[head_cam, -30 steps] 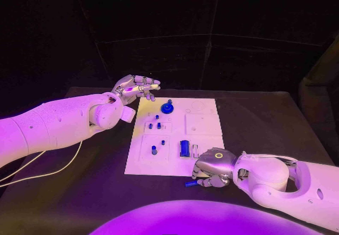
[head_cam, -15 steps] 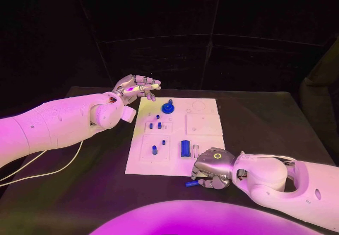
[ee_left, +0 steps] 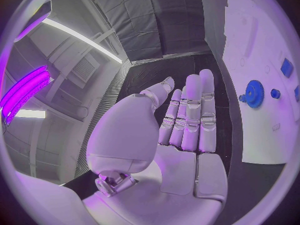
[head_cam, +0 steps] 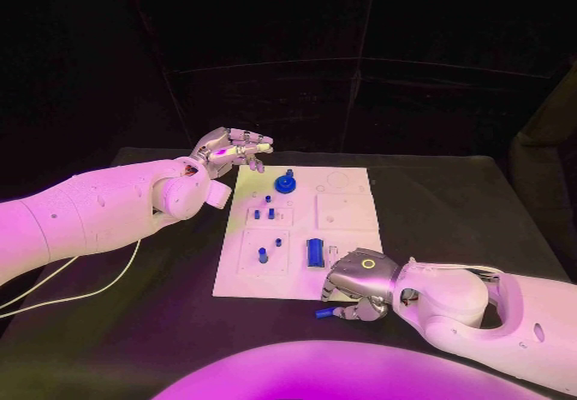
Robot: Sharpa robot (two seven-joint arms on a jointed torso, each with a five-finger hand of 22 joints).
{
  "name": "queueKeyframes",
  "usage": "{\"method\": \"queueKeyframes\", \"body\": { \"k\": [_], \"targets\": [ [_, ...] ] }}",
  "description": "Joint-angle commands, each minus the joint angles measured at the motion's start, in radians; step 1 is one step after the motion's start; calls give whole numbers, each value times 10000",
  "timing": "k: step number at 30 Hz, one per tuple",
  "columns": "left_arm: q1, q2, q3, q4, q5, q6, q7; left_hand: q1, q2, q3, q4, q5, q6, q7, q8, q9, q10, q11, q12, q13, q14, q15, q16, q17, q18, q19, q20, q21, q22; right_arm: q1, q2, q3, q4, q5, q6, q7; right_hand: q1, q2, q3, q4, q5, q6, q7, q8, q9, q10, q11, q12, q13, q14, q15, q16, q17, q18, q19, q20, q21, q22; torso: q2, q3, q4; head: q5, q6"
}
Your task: Assemble the parts on the task board
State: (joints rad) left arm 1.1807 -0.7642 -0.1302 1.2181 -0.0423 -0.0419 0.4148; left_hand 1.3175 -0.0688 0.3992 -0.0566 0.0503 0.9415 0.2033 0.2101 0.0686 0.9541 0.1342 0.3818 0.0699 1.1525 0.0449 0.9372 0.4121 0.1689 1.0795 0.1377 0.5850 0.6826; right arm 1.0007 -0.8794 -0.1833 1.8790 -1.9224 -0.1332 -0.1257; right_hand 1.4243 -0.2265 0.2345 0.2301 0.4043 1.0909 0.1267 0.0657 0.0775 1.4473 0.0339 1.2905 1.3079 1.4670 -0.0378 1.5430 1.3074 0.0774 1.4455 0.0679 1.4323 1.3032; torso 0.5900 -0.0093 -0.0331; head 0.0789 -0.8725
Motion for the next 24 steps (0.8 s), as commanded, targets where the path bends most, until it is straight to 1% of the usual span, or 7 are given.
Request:
{"method": "queueKeyframes", "body": {
  "k": [1,4,6,11,18,20,24],
  "targets": [
    [16,-4,7,17,31,151,-6,13,14,-24,-60,53,-95,9,59,4,-83,-21,67,-11,-51,-11,44,-15,132,-2,51,-69,-17,11,80,-1,-39,-170,-244,-179,-141,51,-128,-9,-201,-2,-34,53,-4,48,20,20,838,939,20,34,2221,-201,37,27,39,-2,0,-5,2,20,-2],
    [16,-8,7,24,31,160,-10,13,14,-24,-60,53,-95,9,59,4,-83,-21,67,-11,-51,-11,44,-15,132,-2,51,-69,-17,9,170,-2,-105,-179,-204,-225,-151,108,-216,-24,-310,31,-46,76,7,55,12,36,844,941,15,38,2228,-202,41,23,38,0,9,4,-5,20,-2],
    [16,-11,7,27,31,162,-10,13,14,-24,-60,53,-95,9,59,4,-83,-21,67,-11,-51,-11,44,-15,132,-2,51,-69,-17,8,205,-2,-130,-182,-186,-237,-151,114,-224,-26,-318,34,-47,78,8,55,12,37,844,941,14,38,2229,-202,42,22,39,1,6,3,-10,25,-2],
    [16,-24,7,41,31,164,-11,7,10,-31,-58,53,-100,11,62,3,-88,-19,70,-12,-52,-8,46,-18,131,-2,52,-70,-17,4,332,-4,-209,-200,-85,-257,-139,215,-309,-57,-382,122,-73,131,32,65,-9,61,854,944,0,46,2242,-207,58,12,51,27,7,1,-10,30,-2],
    [16,-35,7,42,31,162,-18,7,10,-31,-58,53,-100,11,62,3,-88,-19,70,-12,-52,-8,46,-18,131,-2,52,-70,-17,-3,413,-7,-151,-184,140,-234,-83,294,-526,-185,3,190,-107,180,55,65,-42,71,853,946,-34,48,2248,-208,66,-22,48,29,-4,2,-9,35,-2],
    [16,-34,7,37,31,163,-21,7,10,-31,-58,53,-100,11,62,3,-88,-19,70,-12,-52,-8,46,-18,131,-2,52,-70,-17,-4,415,-8,-104,-179,182,-239,-53,287,-571,-230,38,203,-113,189,60,69,-48,81,858,947,-38,51,2253,-211,74,-27,55,44,-2,7,-13,28,-2],
    [16,-22,7,26,31,171,-22,7,10,-31,-58,53,-100,11,62,3,-88,-19,70,-12,-52,-8,46,-18,131,-2,52,-70,-17,-7,409,-9,-53,-173,242,-255,-26,293,-613,-270,65,222,-120,201,65,69,-54,82,857,947,-43,52,2255,-212,75,-32,56,46,-17,-2,-22,24,-2]
  ]
}}
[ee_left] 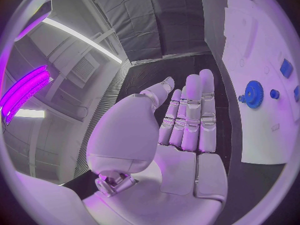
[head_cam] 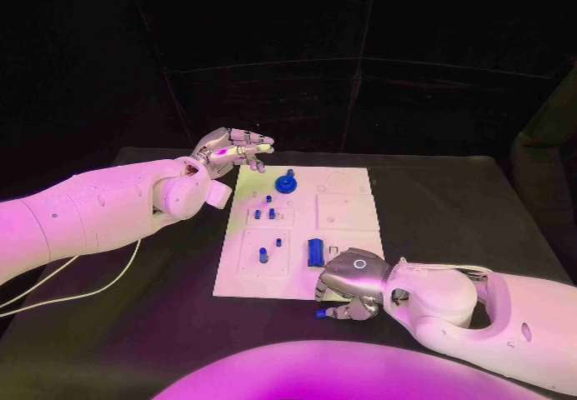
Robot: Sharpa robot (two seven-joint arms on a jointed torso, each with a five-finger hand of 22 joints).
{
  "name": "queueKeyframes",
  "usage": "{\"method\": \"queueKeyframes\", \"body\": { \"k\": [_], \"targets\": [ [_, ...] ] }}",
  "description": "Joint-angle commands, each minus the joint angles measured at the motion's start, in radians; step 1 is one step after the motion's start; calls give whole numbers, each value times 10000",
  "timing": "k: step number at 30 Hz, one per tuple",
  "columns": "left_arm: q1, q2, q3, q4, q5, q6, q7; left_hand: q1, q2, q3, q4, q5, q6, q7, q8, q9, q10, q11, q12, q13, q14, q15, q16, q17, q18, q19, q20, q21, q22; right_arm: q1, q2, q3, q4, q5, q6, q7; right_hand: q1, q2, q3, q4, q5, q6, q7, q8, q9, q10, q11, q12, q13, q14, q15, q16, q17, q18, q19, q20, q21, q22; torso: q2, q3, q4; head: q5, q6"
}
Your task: Assemble the parts on the task board
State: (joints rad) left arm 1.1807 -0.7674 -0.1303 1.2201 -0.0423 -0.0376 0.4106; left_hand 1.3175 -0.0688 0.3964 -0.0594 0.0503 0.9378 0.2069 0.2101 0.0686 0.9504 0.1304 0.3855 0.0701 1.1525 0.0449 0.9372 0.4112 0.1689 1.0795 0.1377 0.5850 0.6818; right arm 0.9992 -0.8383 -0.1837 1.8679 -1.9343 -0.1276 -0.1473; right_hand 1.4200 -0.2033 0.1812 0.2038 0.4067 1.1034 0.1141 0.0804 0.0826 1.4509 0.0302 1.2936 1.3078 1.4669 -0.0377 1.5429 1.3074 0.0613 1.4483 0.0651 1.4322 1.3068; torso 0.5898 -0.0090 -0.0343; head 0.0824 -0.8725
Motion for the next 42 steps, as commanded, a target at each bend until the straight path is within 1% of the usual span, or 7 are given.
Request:
{"method": "queueKeyframes", "body": {
  "k": [1,11,20,24,35,38,42],
  "targets": [
    [16,14,8,4,31,130,20,7,10,-2,-30,53,-64,-25,62,3,-51,19,33,-14,-52,-8,46,-9,131,-2,52,-70,-9,7,-6,-4,68,-53,198,-44,26,74,-98,-23,61,112,2,63,19,32,-21,51,857,948,-46,54,2258,-51,48,-6,56,10,-13,-6,2,-22,-2],
    [15,31,8,-18,31,132,19,7,10,-2,-30,53,-64,-25,62,3,-51,19,33,-14,-52,-8,46,-9,131,-2,52,-70,-9,6,-22,-5,86,-33,452,-162,6,126,-212,-55,166,140,-5,82,29,30,-28,47,851,946,-56,48,2249,-51,48,-17,53,7,-10,-8,11,-45,-2],
    [15,39,8,-21,31,136,24,7,10,-7,-32,54,-70,-25,70,3,-58,19,40,-14,-53,-6,49,-14,130,-3,53,-71,-10,0,53,-9,-37,17,850,-331,-66,296,-538,-103,-330,150,-22,101,42,25,-39,39,837,943,-64,39,2237,-49,44,-27,39,-5,-4,1,1,-16,-2],
    [15,42,8,-20,31,139,26,7,10,-8,-32,55,-72,-25,72,3,-60,20,43,-15,-53,-5,50,-15,130,-3,54,-71,-10,-10,84,-10,-77,-64,896,-398,-68,353,-636,-127,-495,151,-26,107,46,25,-41,42,836,944,-66,40,2239,-50,47,-29,39,-1,0,-8,7,-43,-2],
    [15,49,8,-27,31,144,20,7,10,-8,-32,55,-72,-25,72,3,-60,20,43,-15,-53,-5,50,-15,130,-3,54,-71,-10,-34,189,-18,-129,-203,1058,-442,-52,405,-668,-141,-530,186,-40,129,56,27,-49,47,837,945,-70,43,2245,-50,47,-31,38,-1,7,2,9,-35,-2],
    [14,52,8,-30,31,146,19,7,10,-8,-32,55,-72,-25,72,3,-60,20,43,-15,-53,-5,50,-15,130,-3,54,-71,-10,-42,210,-83,-116,-265,1087,-453,-45,417,-679,-148,-545,196,-44,135,59,29,-52,54,841,944,-72,40,2240,-50,48,-32,38,0,9,-3,6,-38,-2],
    [14,66,8,-41,31,154,16,7,10,-8,-32,55,-72,-25,72,3,-60,20,43,-15,-53,-5,50,-15,130,-3,54,-71,-10,-48,240,-279,-82,-461,1096,-475,-89,419,-752,-137,-596,200,-43,140,63,26,-52,49,837,943,-75,37,2236,-48,45,-34,33,-8,-6,-8,-1,-46,-2]
  ]
}}
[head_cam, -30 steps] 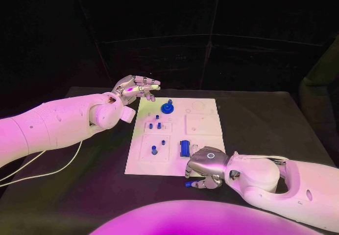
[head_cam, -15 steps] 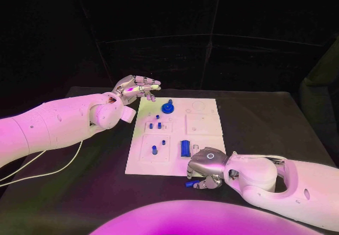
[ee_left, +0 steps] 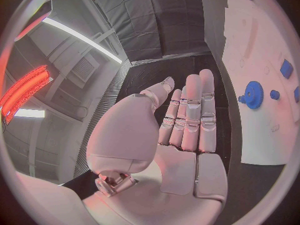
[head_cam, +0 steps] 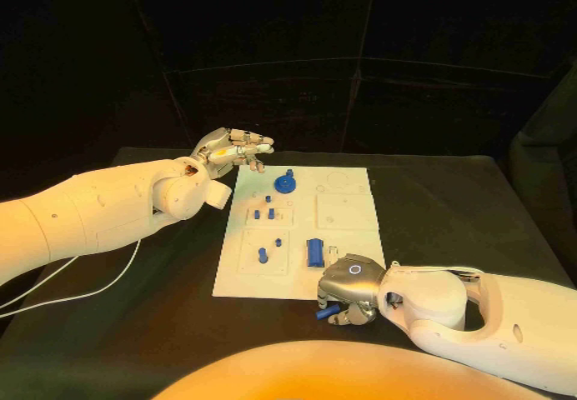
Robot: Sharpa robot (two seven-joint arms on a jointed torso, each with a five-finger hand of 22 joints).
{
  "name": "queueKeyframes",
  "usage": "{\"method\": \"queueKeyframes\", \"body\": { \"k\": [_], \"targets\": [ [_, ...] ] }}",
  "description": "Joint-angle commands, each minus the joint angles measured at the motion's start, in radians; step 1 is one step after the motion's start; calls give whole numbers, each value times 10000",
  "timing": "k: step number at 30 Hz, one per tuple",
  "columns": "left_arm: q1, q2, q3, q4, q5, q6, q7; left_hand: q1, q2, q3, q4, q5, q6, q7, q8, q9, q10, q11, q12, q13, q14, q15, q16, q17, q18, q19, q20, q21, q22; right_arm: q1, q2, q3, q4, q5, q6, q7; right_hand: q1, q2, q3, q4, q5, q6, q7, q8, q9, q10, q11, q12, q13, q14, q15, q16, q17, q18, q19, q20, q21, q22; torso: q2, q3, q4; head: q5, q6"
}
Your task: Assemble the parts on the task board
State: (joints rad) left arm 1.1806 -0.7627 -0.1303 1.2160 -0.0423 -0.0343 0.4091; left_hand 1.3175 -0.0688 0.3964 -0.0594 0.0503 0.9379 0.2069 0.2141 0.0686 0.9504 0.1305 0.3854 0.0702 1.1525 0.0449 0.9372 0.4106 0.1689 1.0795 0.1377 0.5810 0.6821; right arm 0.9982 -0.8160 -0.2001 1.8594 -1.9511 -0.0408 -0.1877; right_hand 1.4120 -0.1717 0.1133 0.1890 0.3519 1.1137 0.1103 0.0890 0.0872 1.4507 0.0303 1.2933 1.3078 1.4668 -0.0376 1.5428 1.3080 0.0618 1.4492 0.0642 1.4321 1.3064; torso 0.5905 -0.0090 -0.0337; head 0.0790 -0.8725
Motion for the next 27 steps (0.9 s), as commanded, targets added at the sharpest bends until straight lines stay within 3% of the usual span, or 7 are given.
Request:
{"method": "queueKeyframes", "body": {
  "k": [1,14,19,27],
  "targets": [
    [14,21,8,-1,31,122,29,6,10,-8,-33,55,-72,-24,31,3,-61,20,43,-16,-53,-5,50,-9,130,-3,54,-32,-13,-38,29,-139,9,-354,225,-77,-25,102,-100,17,-68,96,-5,54,17,26,-52,49,836,943,-76,37,2229,-54,36,-26,34,-3,-7,-4,-10,-8,-2],
    [14,25,8,-9,29,125,16,22,15,-7,-44,56,-81,-25,41,3,-69,19,54,-17,-56,-6,54,-15,131,-3,54,-32,-14,-40,145,-218,45,-858,339,-313,-113,114,-297,62,-168,117,-25,76,30,30,-63,61,839,944,-81,36,2229,-54,37,-29,31,-2,-13,-9,5,-11,-2],
    [14,28,8,-13,29,123,12,22,15,-7,-44,56,-81,-25,41,3,-69,19,54,-17,-56,-6,54,-15,131,-3,54,-32,-14,-40,99,-221,40,-836,383,-354,186,577,-175,-29,-1185,218,-75,138,62,50,-112,87,847,947,-123,41,2240,-56,49,-65,37,16,-20,-10,1,-19,-2],
    [14,29,8,-24,29,110,7,22,15,-7,-44,56,-81,-25,41,3,-69,19,54,-17,-56,-6,54,-15,131,-3,54,-32,-14,-40,-63,-222,66,-503,607,-292,469,1113,111,-119,-1366,348,-141,197,91,43,-164,71,833,957,-162,66,2283,-64,64,-94,53,55,-20,-10,14,-21,-2]
  ]
}}
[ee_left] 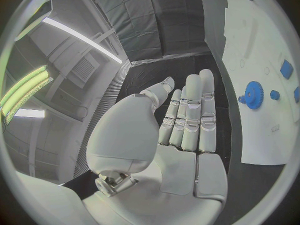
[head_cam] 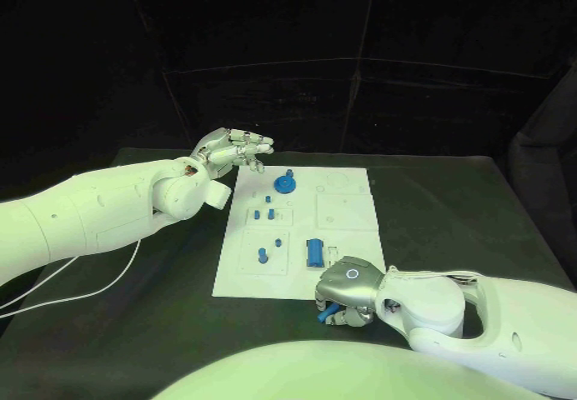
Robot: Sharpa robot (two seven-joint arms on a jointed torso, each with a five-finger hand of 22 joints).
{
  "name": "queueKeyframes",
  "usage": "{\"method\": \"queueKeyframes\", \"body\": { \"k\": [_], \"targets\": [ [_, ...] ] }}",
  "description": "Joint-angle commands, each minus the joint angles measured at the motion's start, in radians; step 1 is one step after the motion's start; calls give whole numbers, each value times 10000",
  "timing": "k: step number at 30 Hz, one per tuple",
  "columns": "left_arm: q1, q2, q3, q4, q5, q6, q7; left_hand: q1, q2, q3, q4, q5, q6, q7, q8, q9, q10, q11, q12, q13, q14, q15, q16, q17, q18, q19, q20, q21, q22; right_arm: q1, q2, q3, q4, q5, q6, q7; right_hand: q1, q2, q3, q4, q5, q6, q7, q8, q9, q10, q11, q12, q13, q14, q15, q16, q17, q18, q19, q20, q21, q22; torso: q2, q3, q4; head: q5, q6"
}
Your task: Assemble the parts on the task board
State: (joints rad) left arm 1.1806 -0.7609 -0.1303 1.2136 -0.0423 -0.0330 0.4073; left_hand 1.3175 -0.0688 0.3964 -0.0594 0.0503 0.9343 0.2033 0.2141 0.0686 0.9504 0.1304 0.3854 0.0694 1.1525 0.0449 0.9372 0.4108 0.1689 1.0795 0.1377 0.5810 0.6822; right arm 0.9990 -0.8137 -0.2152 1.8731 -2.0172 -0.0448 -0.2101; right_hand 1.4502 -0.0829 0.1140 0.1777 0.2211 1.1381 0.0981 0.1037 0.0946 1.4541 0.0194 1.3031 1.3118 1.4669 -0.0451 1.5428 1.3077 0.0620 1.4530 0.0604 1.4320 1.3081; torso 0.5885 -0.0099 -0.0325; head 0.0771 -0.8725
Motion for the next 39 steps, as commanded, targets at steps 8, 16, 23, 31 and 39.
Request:
{"method": "queueKeyframes", "body": {
  "k": [8,16,23,31,39],
  "targets": [
    [14,17,7,-15,28,85,25,40,18,-4,-57,57,-50,11,48,3,-75,18,61,-10,-58,-7,57,-21,132,-3,53,-31,-14,-46,-234,-70,8,398,497,-22,336,129,279,-216,328,253,-81,119,63,8,-115,-26,796,972,-140,105,2349,-81,61,-106,94,119,-7,5,-10,-10,-2],
    [14,11,7,-13,27,81,34,60,25,3,-70,58,-54,11,56,3,-80,17,68,-10,-60,-9,59,-25,133,-3,51,-30,-13,-46,-304,-69,75,328,-225,67,293,-28,296,-228,446,297,-87,132,85,41,-123,23,825,987,-149,144,2411,-93,87,-121,123,173,5,1,-12,-10,-2],
    [13,7,7,-9,27,87,44,60,25,3,-70,58,-54,11,56,3,-80,17,68,-10,-60,-9,59,-25,133,-3,51,-30,-13,-45,-410,-66,198,209,-1284,368,192,-112,297,-164,285,341,-108,144,105,68,-137,41,833,989,-158,149,2419,-98,99,-129,138,199,13,-1,-13,-22,-2],
    [13,2,7,-3,27,93,51,60,25,3,-70,58,-54,11,56,3,-80,17,68,-10,-60,-9,59,-25,133,-3,51,-30,-13,-43,-550,-61,349,148,-2031,536,182,-88,354,-131,312,412,-143,174,129,98,-165,78,854,996,-176,167,2449,-105,120,-140,160,240,13,-1,1,-45,-2],
    [13,-6,7,-6,27,98,52,60,25,3,-70,58,-54,11,56,3,-80,17,68,-10,-60,-9,59,-25,133,-3,51,-30,-13,-39,-787,-53,546,148,-2537,579,154,-107,450,-71,591,476,-187,192,161,123,-206,85,857,997,-213,169,2453,-110,137,-174,176,269,10,2,-15,-53,-2]
  ]
}}
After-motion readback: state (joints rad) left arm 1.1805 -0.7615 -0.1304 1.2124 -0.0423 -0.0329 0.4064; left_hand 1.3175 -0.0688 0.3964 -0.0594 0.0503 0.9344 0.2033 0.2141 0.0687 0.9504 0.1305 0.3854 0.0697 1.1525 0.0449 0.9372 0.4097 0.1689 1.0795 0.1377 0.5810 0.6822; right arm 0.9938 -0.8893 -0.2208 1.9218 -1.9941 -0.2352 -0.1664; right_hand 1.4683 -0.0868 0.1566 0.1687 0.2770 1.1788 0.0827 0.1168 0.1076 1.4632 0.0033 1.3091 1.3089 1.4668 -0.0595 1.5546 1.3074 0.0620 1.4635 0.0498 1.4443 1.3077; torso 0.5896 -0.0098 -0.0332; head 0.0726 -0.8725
